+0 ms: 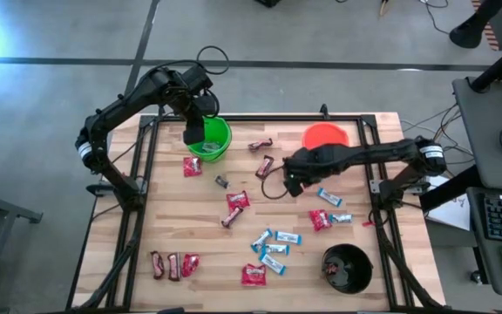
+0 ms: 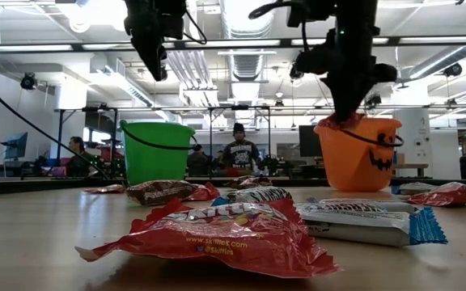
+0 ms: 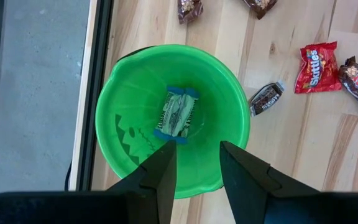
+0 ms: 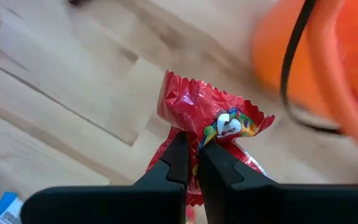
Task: Sort candy
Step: Put the red candy into the orange bucket
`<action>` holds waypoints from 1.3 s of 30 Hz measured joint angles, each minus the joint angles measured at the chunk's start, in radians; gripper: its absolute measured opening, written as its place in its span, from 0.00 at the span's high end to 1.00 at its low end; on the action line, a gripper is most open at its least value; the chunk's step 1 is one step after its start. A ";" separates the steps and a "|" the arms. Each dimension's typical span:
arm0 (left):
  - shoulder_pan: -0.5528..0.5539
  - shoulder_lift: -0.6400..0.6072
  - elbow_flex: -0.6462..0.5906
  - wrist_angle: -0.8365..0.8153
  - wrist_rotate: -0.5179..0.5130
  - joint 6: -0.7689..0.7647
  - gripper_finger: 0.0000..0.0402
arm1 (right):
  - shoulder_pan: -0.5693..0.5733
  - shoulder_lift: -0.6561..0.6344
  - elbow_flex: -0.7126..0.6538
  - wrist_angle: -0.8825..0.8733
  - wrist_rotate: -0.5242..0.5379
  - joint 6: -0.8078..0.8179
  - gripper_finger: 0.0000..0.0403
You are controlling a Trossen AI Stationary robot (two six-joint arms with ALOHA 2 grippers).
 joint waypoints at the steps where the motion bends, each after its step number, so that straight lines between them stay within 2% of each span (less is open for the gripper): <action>1: 0.000 0.000 0.000 0.000 0.000 0.000 0.74 | -0.012 0.000 0.009 -0.004 0.001 -0.020 0.97; 15: 0.000 0.000 0.000 0.000 0.000 0.000 0.74 | -0.195 0.000 0.117 -0.091 0.052 -0.230 0.97; 25: 0.000 0.000 0.000 0.000 0.000 0.000 0.74 | -0.289 0.000 0.182 -0.146 0.082 -0.308 0.97; 33: 0.000 0.000 0.000 0.000 0.000 0.000 0.74 | -0.389 -0.001 0.188 -0.199 0.088 -0.411 0.97; 39: 0.000 0.000 0.000 0.000 0.000 0.000 0.74 | -0.422 -0.001 0.188 -0.197 0.104 -0.479 0.97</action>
